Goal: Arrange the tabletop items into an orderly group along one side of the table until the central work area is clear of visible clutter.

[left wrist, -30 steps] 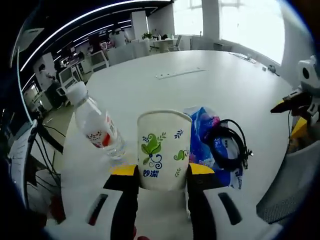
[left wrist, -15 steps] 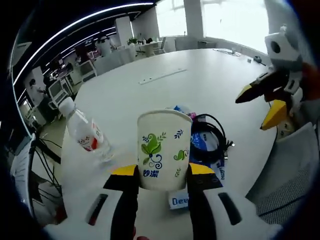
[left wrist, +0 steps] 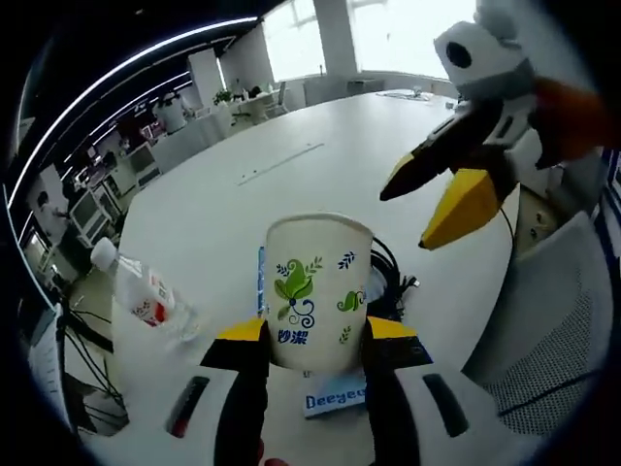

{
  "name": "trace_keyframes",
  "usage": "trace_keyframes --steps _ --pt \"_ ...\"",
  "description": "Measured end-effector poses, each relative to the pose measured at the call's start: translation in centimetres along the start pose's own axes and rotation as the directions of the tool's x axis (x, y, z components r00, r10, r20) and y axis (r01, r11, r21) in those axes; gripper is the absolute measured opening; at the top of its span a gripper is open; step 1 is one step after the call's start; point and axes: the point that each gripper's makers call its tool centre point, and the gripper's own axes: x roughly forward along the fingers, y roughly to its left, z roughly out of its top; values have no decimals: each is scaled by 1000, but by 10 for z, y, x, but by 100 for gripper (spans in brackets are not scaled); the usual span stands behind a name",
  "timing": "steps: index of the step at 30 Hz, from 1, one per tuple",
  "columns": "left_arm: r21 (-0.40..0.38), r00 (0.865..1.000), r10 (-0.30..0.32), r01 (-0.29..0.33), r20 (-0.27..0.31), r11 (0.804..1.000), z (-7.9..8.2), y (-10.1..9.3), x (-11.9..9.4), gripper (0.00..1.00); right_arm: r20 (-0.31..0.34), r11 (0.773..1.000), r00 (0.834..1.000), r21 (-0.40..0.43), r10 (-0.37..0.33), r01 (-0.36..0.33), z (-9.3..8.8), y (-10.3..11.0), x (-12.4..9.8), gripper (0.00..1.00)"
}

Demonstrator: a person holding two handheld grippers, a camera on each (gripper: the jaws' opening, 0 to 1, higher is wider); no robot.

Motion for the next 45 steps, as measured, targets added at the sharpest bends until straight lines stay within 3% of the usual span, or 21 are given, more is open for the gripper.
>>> trace_keyframes --steps 9,13,19,32,45 --pt "19 998 -46 45 30 999 11 -19 -3 37 26 996 997 35 78 -79 3 14 4 41" --pt "55 997 -63 61 40 997 14 -27 -5 37 36 993 993 43 111 -113 3 22 4 32" --pt "72 997 -73 70 37 995 13 -30 -4 37 49 986 986 47 159 -161 4 32 3 17" --pt "83 993 -113 110 31 990 7 -40 -1 38 59 963 967 92 248 -253 4 54 -2 2" --pt "86 995 -92 89 31 992 6 -35 -2 37 81 978 979 75 189 -195 9 51 4 0"
